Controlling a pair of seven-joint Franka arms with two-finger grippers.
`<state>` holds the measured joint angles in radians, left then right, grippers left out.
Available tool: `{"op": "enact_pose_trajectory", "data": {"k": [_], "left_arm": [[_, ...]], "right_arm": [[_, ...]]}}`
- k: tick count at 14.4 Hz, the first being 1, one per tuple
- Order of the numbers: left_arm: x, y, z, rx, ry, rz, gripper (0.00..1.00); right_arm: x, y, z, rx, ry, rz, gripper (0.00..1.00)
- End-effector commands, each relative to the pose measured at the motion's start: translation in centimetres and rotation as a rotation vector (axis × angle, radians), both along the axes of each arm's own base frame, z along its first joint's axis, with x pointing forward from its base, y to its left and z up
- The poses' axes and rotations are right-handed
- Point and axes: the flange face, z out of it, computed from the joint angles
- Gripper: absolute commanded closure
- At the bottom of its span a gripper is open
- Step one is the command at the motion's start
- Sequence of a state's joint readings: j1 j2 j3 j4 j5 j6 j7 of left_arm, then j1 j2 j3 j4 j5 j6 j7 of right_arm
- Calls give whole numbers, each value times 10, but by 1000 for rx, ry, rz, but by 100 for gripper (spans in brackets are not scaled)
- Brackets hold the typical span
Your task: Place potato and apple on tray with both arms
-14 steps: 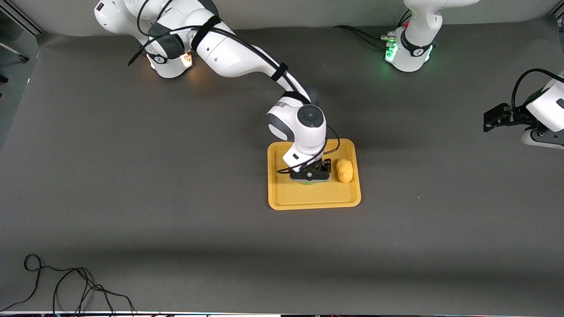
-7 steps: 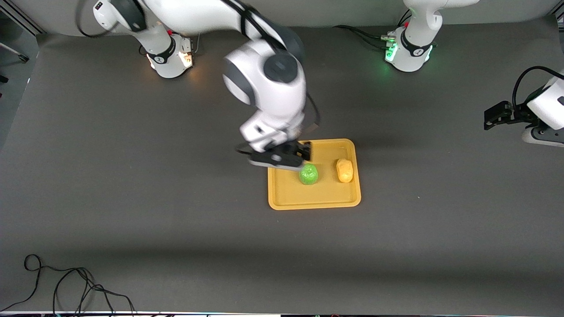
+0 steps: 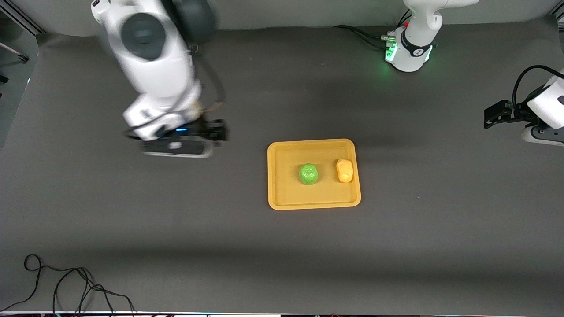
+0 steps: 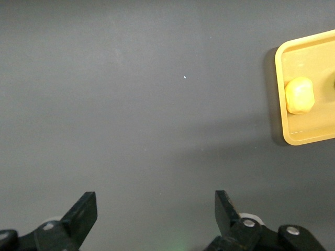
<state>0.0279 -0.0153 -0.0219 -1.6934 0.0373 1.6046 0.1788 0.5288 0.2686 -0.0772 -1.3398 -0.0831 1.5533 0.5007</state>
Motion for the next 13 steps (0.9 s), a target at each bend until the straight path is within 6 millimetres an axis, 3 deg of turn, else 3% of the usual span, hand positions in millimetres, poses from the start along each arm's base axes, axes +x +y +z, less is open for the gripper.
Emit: {"op": "enact_pose_trajectory", "data": {"k": [1, 4, 8, 11, 13], "left_arm": [[-4, 0, 7, 0, 4, -20, 0], [-4, -2, 6, -11, 8, -19, 0], [-2, -2, 6, -16, -1, -20, 0], [-1, -3, 6, -20, -7, -18, 0], [0, -6, 7, -58, -14, -9, 0]], "right_arm": [[-27, -95, 10, 49, 18, 29, 0], [-19, -180, 16, 57, 31, 14, 0], [-15, -261, 22, 64, 31, -10, 0], [-18, -299, 27, 133, 22, -30, 0], [-21, -301, 27, 135, 40, -47, 0]]}}
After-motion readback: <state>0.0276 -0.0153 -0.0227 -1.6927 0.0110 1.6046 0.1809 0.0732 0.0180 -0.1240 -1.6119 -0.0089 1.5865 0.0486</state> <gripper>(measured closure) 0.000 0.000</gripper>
